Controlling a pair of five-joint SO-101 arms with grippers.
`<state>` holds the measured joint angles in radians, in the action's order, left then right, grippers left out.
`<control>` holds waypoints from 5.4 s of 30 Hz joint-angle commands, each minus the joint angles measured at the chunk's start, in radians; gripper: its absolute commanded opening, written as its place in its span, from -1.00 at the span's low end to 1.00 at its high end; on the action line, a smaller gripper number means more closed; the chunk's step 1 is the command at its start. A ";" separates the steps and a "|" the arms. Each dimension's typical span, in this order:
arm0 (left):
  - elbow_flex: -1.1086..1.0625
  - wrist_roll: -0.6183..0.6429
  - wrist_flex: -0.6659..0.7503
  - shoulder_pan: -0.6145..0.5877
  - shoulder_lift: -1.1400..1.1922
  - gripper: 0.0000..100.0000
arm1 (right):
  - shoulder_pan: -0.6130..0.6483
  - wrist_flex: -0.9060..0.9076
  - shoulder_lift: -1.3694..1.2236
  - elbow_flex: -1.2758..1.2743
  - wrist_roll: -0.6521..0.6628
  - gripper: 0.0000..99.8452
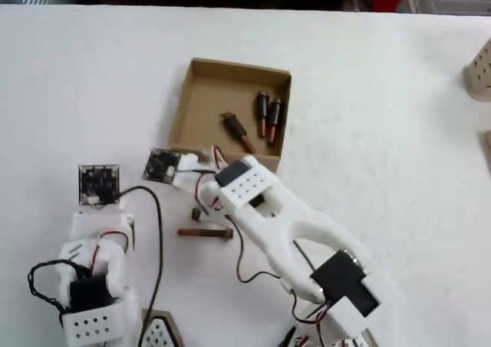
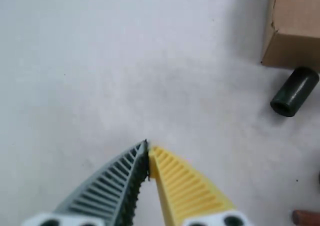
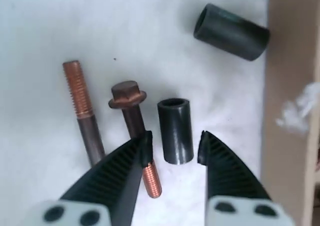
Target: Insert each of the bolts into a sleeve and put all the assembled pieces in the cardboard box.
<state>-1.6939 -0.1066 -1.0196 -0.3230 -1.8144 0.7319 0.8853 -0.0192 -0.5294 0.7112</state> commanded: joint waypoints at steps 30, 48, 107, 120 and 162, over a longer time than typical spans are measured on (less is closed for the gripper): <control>0.002 -0.011 0.025 0.004 -0.013 -0.95 | -0.062 0.062 -0.050 0.115 -0.161 -0.96; 0.028 0.176 0.061 0.150 -0.010 -0.95 | -0.311 0.038 0.403 -0.269 -0.408 -0.96; 0.672 0.470 0.020 0.742 1.190 -0.95 | -0.433 -0.033 0.417 -0.304 -0.400 -0.96; 0.789 0.425 0.097 0.693 1.603 -0.95 | -0.430 -0.035 0.415 -0.304 -0.400 -0.96; 0.815 0.790 0.331 0.730 1.573 -0.63 | -0.430 -0.033 0.415 -0.307 -0.400 -0.96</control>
<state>-0.9651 0.6467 -0.6897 0.3997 -0.3015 0.3099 0.8654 0.3552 -0.8424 0.3138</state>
